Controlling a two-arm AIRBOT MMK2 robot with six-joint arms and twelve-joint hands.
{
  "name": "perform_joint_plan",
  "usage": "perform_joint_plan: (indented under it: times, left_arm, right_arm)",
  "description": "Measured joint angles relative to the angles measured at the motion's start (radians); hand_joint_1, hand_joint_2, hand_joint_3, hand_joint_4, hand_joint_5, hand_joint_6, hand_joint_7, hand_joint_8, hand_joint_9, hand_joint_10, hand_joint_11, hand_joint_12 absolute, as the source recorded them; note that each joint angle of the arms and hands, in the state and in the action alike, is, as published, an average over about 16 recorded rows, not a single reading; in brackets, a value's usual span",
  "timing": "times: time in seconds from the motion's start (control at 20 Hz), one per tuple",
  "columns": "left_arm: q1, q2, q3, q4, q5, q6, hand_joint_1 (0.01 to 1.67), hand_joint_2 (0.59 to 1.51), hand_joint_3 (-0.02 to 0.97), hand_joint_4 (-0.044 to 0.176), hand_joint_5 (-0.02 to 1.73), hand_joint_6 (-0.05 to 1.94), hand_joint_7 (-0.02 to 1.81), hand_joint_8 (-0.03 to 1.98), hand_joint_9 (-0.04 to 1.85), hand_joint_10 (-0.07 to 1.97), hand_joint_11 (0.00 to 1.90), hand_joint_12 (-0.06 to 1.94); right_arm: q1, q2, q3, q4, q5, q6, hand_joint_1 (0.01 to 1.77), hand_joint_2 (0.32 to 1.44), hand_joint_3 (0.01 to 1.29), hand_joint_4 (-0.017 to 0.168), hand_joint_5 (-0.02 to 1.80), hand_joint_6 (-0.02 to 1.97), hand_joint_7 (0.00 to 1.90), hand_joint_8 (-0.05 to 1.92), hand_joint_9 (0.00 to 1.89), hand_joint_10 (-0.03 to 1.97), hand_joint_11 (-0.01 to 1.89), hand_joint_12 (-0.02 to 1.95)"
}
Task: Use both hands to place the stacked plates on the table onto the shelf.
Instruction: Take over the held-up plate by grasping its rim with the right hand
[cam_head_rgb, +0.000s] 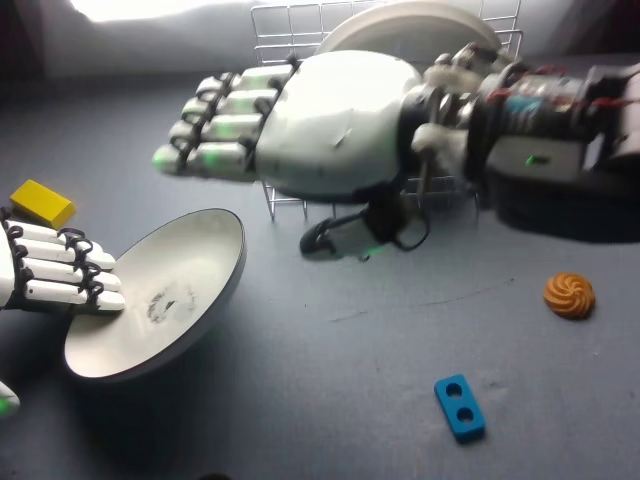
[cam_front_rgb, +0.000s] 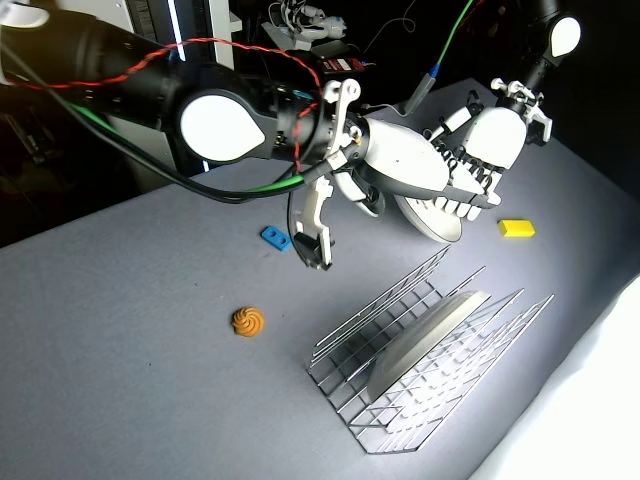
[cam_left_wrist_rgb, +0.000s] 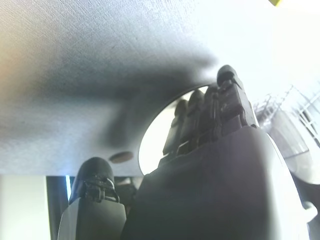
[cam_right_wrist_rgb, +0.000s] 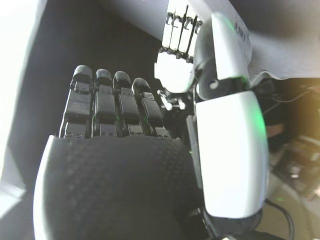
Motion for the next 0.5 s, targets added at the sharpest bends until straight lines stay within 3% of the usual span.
perform_joint_plan:
  times: [0.25, 0.5]
  left_arm:
    - [0.001, -0.001, 0.0, -0.001, 0.001, 0.0, 0.01, 1.137, 0.018, -0.004, 0.01, -0.01, 0.01, -0.01, -0.02, -0.04, 0.02, 0.01]
    - [0.002, -0.001, 0.0, -0.001, 0.002, 0.0, 0.01, 1.135, 0.018, -0.004, 0.01, -0.01, 0.01, -0.01, -0.02, -0.04, 0.02, 0.01]
  right_arm:
    - [-0.038, -0.073, 0.023, 0.062, -0.021, -0.022, 1.07, 1.07, 0.01, 0.005, 0.02, 0.01, 0.02, 0.02, 0.03, 0.02, 0.02, 0.04]
    - [-0.072, -0.145, 0.063, 0.075, -0.022, -0.029, 1.07, 1.07, 0.01, 0.004, 0.04, 0.01, 0.06, 0.02, 0.07, 0.02, 0.02, 0.21]
